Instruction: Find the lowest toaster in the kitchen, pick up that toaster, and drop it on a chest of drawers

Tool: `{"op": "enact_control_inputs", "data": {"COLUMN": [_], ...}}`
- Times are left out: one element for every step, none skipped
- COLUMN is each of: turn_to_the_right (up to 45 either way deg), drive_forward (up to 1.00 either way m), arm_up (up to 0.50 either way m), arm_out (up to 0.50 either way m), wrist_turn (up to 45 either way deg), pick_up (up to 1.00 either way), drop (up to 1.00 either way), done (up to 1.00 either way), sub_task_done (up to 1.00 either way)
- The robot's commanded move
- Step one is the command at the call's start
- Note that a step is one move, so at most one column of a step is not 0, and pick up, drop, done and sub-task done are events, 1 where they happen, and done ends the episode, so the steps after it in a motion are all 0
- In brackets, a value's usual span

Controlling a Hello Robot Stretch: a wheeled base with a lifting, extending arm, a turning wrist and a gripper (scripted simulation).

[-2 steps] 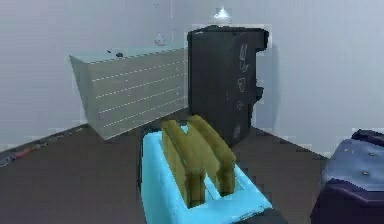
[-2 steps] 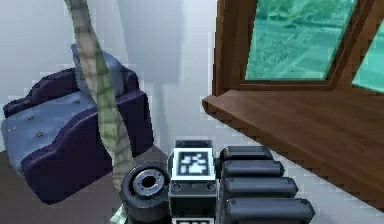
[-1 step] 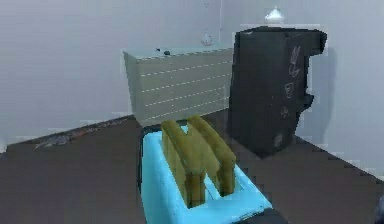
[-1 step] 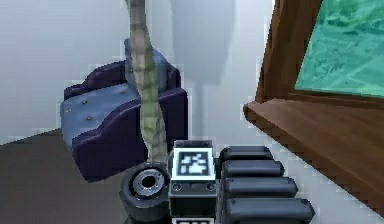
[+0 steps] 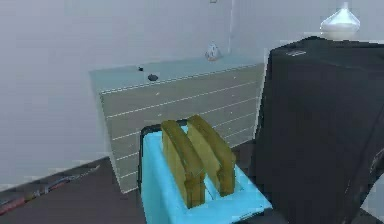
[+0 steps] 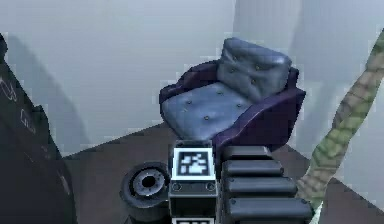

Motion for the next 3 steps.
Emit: {"op": "enact_control_inputs", "data": {"turn_to_the_right": [0.0, 0.0, -24.0], "drive_forward": [1.0, 0.1, 0.0], "arm_up": [0.0, 0.0, 0.0], "arm_out": [0.0, 0.0, 0.0], "wrist_turn": [0.0, 0.0, 0.0], "pick_up": [0.0, 0.0, 0.0], "drop": [0.0, 0.0, 0.0], "done": [0.0, 0.0, 0.0], "sub_task_done": [0.0, 0.0, 0.0]}}
